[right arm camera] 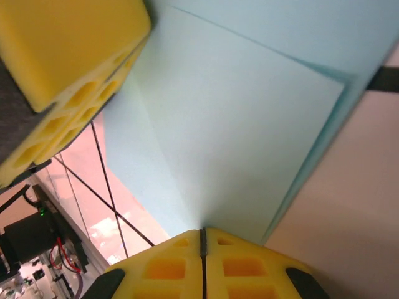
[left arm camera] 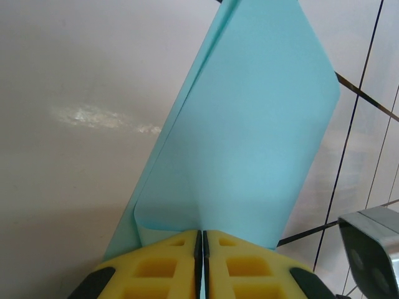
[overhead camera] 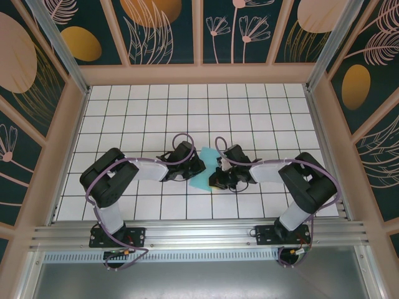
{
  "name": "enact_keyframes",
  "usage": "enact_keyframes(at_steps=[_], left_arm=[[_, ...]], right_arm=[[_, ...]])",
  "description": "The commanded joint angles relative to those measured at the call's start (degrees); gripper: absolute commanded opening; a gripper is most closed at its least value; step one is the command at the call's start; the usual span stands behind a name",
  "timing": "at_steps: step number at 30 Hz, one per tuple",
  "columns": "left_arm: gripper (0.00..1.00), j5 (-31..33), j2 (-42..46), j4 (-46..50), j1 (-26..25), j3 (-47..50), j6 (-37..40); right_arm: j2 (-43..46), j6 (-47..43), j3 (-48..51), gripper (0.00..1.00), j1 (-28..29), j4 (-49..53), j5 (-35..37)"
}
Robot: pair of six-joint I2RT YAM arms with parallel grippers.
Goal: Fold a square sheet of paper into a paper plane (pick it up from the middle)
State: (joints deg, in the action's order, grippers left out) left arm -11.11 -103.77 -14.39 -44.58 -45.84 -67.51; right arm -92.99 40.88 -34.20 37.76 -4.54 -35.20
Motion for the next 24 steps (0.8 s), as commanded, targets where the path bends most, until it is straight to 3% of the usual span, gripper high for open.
enact_keyframes(at_steps=[1, 9, 14, 24], left_arm=[[0.16, 0.9, -1.0, 4.0, -0.2, 1.4, 1.6], [0.26, 1.3, 5.2, 1.5, -0.2, 1.0, 2.6], [0.26, -1.1, 8.8, -1.6, -0.3, 2.5, 0.6], [0.19, -4.1, 3.4, -5.4, -3.2, 2.6, -3.4]], right_arm=[[-2.1, -0.1, 2.2, 0.09, 0.0, 1.0, 1.3], [-2.2, -0.7, 2.8, 0.08, 0.1, 2.3, 2.5], [-2.3, -0.7, 2.0, 0.07, 0.1, 2.4, 2.4], [-2.1, -0.6, 2.1, 0.07, 0.1, 2.4, 2.6]])
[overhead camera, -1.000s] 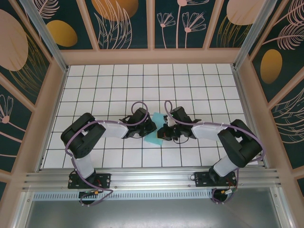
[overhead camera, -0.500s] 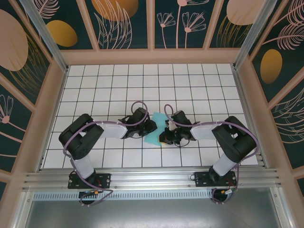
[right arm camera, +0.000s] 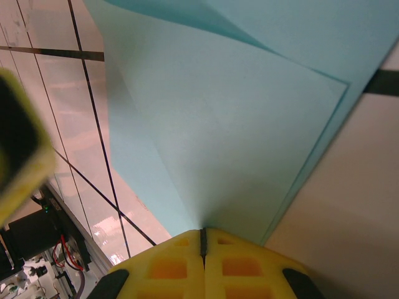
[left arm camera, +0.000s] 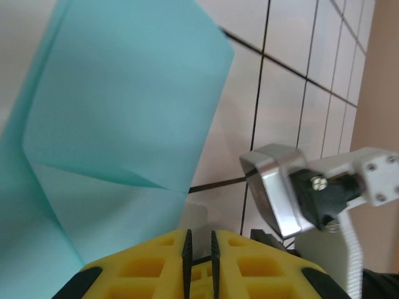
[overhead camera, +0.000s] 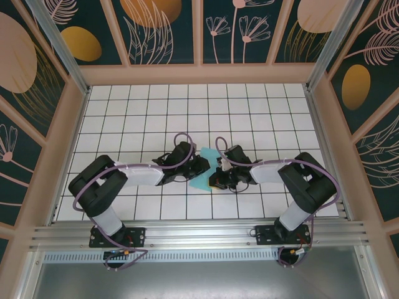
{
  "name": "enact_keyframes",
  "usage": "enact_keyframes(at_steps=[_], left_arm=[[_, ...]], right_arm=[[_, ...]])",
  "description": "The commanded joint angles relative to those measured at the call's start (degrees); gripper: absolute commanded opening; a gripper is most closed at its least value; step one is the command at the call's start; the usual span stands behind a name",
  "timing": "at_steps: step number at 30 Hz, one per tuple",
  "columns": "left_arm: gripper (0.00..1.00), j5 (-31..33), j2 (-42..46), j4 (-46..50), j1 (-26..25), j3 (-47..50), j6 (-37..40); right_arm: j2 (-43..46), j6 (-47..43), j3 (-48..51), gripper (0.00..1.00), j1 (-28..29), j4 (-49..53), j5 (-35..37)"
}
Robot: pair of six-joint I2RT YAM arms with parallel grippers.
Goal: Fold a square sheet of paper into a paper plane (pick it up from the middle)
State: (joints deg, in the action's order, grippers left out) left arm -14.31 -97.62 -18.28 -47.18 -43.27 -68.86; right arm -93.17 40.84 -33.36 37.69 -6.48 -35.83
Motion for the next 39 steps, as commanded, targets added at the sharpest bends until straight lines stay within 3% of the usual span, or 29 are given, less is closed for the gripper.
enact_keyframes(at_steps=[1, 14, 39], left_arm=[[0.19, -0.7, -3.6, -1.6, -0.7, 0.1, -2.4], [0.17, 8.3, -5.2, 3.9, -0.2, 1.5, -0.5], [0.19, 9.2, -5.3, 5.1, 6.7, -0.3, 5.8]], right_arm=[[-2.0, -0.6, 1.3, 0.07, 0.2, 4.3, 3.3], [-3.6, -2.0, 1.7, 0.01, 0.2, 6.6, 4.7], [-4.6, -3.2, 1.7, 0.00, 0.6, 8.7, 5.9]])
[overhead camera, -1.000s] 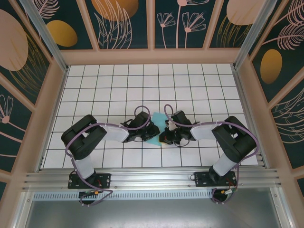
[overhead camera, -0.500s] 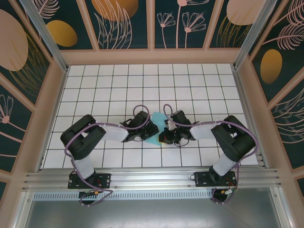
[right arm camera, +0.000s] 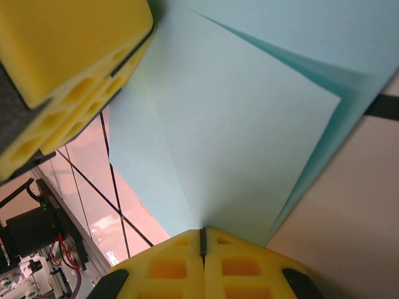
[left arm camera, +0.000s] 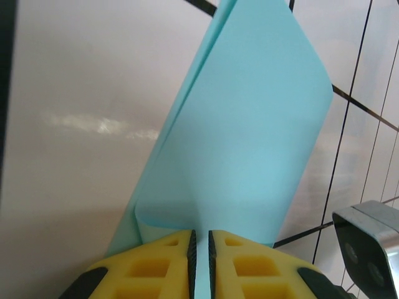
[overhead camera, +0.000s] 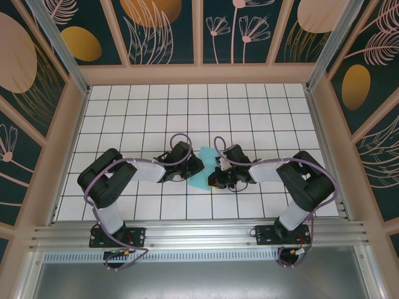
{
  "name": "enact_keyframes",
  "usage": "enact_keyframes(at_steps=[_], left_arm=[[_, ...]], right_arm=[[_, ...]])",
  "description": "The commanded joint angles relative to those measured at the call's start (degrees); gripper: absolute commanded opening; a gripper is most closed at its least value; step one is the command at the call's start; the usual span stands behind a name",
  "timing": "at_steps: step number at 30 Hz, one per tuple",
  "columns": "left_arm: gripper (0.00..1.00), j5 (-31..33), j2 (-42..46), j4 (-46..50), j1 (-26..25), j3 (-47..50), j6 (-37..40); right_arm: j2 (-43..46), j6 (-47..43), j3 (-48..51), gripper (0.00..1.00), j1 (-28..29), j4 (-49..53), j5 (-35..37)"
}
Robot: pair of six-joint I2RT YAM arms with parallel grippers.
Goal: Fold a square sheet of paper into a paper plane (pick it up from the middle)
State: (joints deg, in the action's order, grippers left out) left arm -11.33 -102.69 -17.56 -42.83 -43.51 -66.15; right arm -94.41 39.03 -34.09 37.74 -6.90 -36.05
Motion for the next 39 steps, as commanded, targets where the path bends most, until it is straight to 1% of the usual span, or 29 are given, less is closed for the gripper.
enact_keyframes(at_steps=[1, 12, 18, 22, 24, 27, 30, 32, 35, 39], left_arm=[[0.19, 6.2, -0.3, 4.3, 2.6, 0.0, 3.2], [0.20, 6.5, -0.7, 6.4, 4.3, -3.0, 6.4], [0.20, 6.3, -1.7, 9.2, 4.9, -5.9, 8.7], [0.21, 5.4, 1.7, 9.8, 4.9, -7.1, 9.6], [0.21, 3.8, 3.8, 8.7, 4.9, -6.6, 9.5], [0.21, -0.7, 6.2, 4.9, 4.9, -4.9, 7.5], [0.20, -6.2, 5.7, -0.9, 4.6, -2.2, 3.3], [0.19, -9.1, 4.8, -3.9, 4.0, -1.7, 2.0], [0.19, -10.2, 1.6, -3.8, 3.0, -2.0, 2.1], [0.17, -8.9, -0.7, -3.8, 2.9, -0.3, 1.0]], right_arm=[[-3.4, -1.4, 2.4, 0.00, 0.5, 9.1, 6.1], [-3.9, -2.0, 2.2, 0.00, 0.5, 9.5, 6.0], [-4.1, -2.2, 1.7, 0.00, 0.6, 9.6, 6.1], [-3.9, -2.3, 1.1, 0.00, 0.6, 9.7, 6.2], [-4.0, -2.4, 0.8, 0.00, 0.6, 9.8, 6.2], [-4.0, -2.6, 0.4, 0.00, 0.6, 10.0, 6.0], [-3.6, -2.6, 0.0, 0.00, 0.6, 9.9, 6.1], [-3.1, -2.6, -0.3, 0.00, 0.6, 10.0, 6.0], [-2.4, -2.5, -1.0, 0.00, 0.6, 10.0, 5.9], [-1.4, -2.5, -2.2, 0.00, 0.6, 10.4, 5.9]])
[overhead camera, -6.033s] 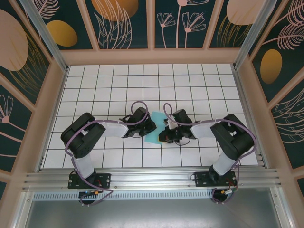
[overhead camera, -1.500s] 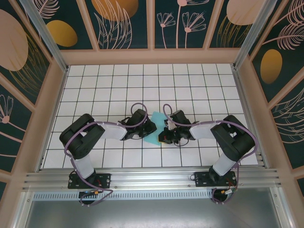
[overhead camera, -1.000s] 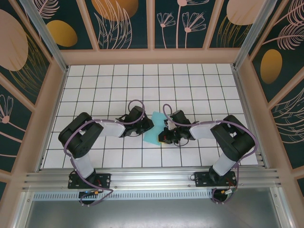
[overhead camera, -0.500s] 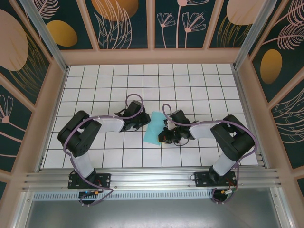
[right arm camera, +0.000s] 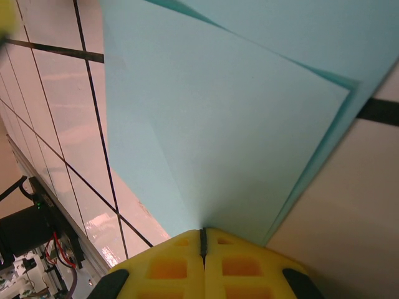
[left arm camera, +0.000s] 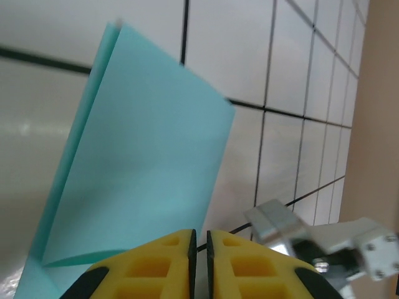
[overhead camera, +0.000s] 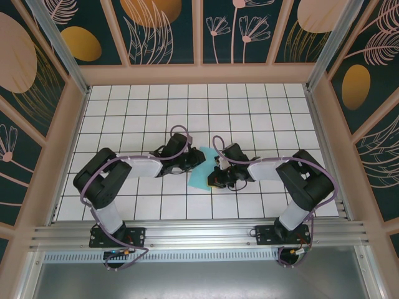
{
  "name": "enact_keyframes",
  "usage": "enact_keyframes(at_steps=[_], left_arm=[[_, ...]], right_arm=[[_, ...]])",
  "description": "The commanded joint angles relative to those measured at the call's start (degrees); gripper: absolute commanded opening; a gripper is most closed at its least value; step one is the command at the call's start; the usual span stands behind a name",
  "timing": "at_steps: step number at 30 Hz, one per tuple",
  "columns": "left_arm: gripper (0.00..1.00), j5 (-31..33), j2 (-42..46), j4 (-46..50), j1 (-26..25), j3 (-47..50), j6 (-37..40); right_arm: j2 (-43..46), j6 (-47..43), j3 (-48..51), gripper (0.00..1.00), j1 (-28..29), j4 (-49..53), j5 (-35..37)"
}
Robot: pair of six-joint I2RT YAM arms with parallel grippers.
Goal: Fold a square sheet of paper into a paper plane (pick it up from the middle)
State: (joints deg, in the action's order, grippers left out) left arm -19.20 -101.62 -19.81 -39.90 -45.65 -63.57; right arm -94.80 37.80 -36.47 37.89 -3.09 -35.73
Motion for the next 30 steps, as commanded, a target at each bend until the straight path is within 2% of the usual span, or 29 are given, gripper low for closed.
enact_keyframes(at_steps=[1, 16, 24, 30], left_arm=[[0.16, -0.5, -2.0, -1.6, -0.1, 2.3, -1.6], [0.16, 2.3, -4.8, -0.3, -0.1, 4.3, -0.1], [0.16, 2.5, -4.9, 0.1, -0.1, 3.9, 0.0], [0.16, 3.4, -4.9, 1.1, 0.0, 3.6, -0.3]], right_arm=[[-0.8, -1.3, -0.2, 0.00, 0.4, 6.9, 5.7], [4.4, 0.1, -5.9, 0.00, 0.8, 6.4, 4.2], [-4.7, 0.1, -11.3, 0.00, 1.5, 5.5, 3.8], [-9.0, -0.4, -9.2, 0.00, 2.2, 5.5, 5.2]])
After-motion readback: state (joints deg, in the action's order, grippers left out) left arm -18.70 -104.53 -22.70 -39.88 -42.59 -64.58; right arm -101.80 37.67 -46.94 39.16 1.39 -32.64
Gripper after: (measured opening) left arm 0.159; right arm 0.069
